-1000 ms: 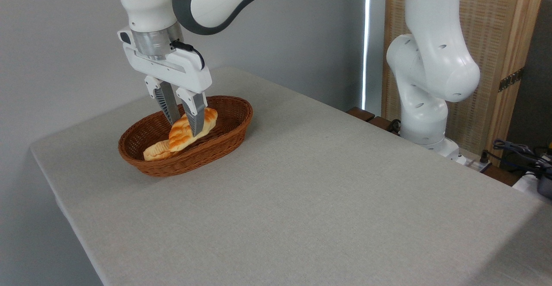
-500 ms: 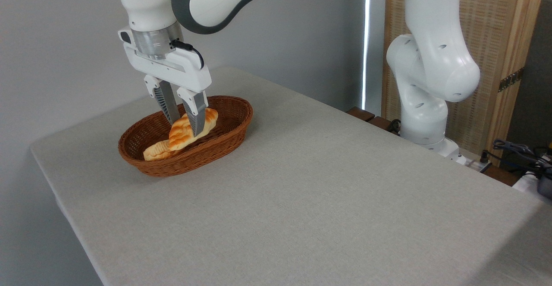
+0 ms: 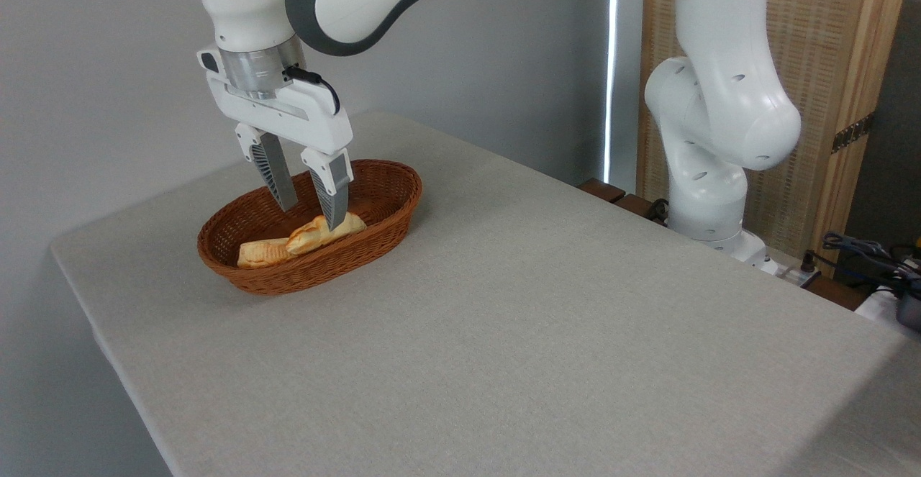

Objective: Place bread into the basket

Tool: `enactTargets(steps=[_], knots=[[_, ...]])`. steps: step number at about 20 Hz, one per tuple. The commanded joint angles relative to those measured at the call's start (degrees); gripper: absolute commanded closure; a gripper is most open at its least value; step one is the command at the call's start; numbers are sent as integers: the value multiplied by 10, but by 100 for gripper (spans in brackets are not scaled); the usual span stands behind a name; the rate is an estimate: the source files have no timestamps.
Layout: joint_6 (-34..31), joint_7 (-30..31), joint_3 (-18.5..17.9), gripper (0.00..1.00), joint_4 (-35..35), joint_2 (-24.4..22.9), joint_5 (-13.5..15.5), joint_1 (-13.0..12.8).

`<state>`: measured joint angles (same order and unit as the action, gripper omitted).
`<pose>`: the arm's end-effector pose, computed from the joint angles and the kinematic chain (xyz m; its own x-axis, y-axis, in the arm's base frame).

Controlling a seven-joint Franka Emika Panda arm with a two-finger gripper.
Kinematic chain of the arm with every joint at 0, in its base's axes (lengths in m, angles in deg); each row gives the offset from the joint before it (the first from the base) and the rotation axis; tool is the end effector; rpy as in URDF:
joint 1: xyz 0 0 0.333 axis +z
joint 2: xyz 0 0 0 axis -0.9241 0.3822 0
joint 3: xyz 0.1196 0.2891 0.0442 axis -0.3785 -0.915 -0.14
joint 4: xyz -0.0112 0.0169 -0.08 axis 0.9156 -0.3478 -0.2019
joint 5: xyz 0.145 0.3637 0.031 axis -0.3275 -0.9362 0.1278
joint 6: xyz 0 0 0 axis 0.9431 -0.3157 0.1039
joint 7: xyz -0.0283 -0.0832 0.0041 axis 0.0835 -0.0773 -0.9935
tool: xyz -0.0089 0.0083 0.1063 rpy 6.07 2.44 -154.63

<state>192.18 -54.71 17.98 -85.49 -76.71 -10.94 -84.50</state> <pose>0.5409 -0.2395 0.5051 0.8682 -0.4955 0.0242 -0.4946 -0.8606 0.1214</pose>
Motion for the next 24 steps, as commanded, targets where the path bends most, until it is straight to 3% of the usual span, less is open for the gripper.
enactTargets(steps=[1, 6, 16, 21, 24], knots=[[10, -6, -9, 0, 18, -7, -7, 8], [10, -27, -41, 0, 29, -14, -7, 12], [-3, -242, -115, 0, 26, -20, -7, 13], [-54, -374, -159, 0, 26, -37, -6, 13], [-63, -379, -160, 0, 26, -43, -7, 13]])
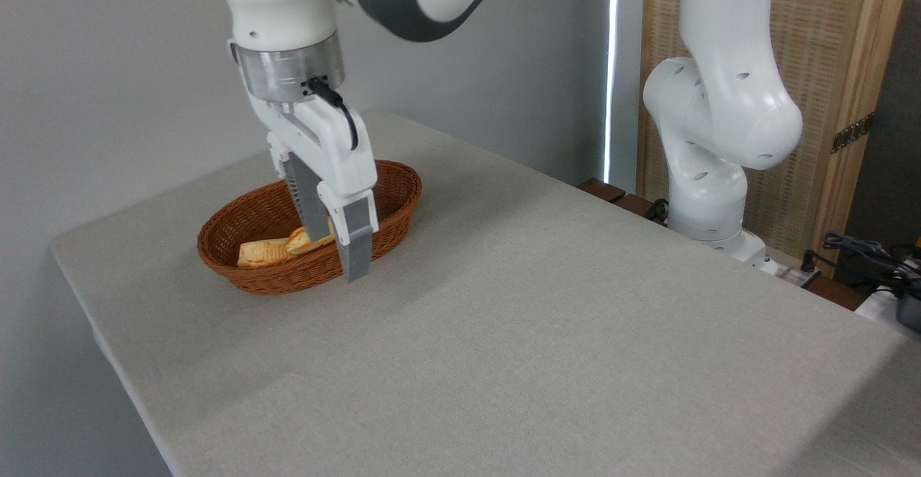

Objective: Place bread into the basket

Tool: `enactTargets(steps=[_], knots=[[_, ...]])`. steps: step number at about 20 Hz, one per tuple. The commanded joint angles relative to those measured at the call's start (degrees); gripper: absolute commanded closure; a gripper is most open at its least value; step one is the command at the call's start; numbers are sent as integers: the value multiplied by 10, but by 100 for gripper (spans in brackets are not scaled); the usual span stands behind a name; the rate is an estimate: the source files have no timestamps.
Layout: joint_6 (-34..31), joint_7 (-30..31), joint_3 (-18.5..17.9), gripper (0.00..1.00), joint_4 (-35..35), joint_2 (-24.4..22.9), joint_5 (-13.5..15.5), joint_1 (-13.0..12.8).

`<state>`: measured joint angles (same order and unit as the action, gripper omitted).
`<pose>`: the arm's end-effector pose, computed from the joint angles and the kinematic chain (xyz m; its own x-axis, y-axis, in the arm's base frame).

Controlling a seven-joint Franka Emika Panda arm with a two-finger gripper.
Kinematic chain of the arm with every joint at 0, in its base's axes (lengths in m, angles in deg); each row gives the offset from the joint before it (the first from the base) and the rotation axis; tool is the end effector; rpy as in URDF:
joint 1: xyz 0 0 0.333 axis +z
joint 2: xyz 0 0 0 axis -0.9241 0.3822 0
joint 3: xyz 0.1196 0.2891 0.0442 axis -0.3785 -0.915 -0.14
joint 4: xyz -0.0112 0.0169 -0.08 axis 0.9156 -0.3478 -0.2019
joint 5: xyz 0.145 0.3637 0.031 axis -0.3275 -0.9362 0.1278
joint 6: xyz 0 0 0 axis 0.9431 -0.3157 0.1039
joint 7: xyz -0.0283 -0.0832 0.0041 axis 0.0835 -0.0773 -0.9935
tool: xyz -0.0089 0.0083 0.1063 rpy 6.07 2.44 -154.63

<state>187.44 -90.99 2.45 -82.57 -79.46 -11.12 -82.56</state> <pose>0.5753 -0.0692 0.5502 0.6516 -0.7530 0.0917 -0.7585 -0.6490 0.0591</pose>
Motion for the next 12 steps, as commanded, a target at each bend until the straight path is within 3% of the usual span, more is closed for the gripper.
enactTargets(steps=[1, 7, 12], knots=[[-16, -14, -5, 0, -3, -15, -6, -6], [-24, 10, -9, 0, -1, -15, -49, -6], [-19, 12, -8, 0, -1, -15, -34, -7]])
